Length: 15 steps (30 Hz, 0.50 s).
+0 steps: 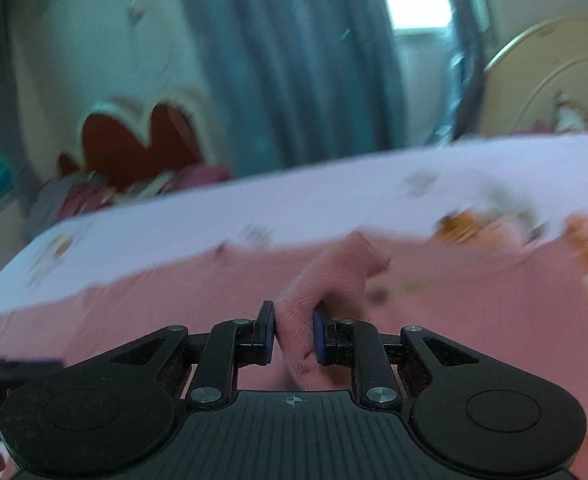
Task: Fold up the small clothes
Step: 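Grasp the sleeve with the right gripper and fold it across the body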
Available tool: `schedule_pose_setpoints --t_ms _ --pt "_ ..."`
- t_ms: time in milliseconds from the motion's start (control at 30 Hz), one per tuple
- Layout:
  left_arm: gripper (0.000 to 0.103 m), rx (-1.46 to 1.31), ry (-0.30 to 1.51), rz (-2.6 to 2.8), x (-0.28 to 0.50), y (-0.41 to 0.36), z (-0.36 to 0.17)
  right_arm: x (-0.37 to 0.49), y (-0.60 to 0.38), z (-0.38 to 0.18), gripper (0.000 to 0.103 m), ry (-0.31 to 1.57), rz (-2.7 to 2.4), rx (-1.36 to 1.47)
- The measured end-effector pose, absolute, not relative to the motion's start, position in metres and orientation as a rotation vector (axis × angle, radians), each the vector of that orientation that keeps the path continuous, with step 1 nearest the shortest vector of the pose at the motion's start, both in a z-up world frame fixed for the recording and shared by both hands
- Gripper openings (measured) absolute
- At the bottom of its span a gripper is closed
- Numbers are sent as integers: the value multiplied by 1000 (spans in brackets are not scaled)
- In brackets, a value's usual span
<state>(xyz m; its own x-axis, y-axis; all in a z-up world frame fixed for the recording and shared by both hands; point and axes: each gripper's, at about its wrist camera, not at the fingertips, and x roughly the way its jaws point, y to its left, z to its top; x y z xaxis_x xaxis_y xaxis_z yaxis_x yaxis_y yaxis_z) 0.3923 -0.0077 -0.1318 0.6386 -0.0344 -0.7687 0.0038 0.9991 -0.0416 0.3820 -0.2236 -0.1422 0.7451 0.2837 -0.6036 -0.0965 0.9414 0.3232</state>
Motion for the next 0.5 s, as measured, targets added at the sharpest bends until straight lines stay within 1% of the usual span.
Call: schedule_pose_setpoints --t_ms 33,100,133,200,233,267,300,433,467,500 --pt "67 -44 880 -32 393 -7 -132 383 -216 -147 19 716 225 285" --pt "76 -61 885 -57 394 -9 -133 381 -212 -150 19 734 245 287" --pt "78 -73 886 -74 394 -11 -133 381 -214 -150 19 735 244 285" --pt "83 -93 889 -120 393 -18 -134 377 -224 -145 26 722 224 285" --pt "84 -106 898 -147 395 -24 -135 372 -235 -143 44 712 205 286" --pt "86 -125 911 -177 397 -30 -138 366 -244 -140 59 699 183 282" --pt "86 -145 927 -206 399 -37 -141 360 -255 -138 61 685 153 267" --pt "86 -194 974 -276 413 -67 -159 334 -297 -135 61 682 42 205" --pt "85 -201 986 -281 418 -74 -163 329 -305 -136 61 685 16 190" --pt "79 -208 997 -287 421 -78 -169 321 -315 -138 61 689 -15 172"
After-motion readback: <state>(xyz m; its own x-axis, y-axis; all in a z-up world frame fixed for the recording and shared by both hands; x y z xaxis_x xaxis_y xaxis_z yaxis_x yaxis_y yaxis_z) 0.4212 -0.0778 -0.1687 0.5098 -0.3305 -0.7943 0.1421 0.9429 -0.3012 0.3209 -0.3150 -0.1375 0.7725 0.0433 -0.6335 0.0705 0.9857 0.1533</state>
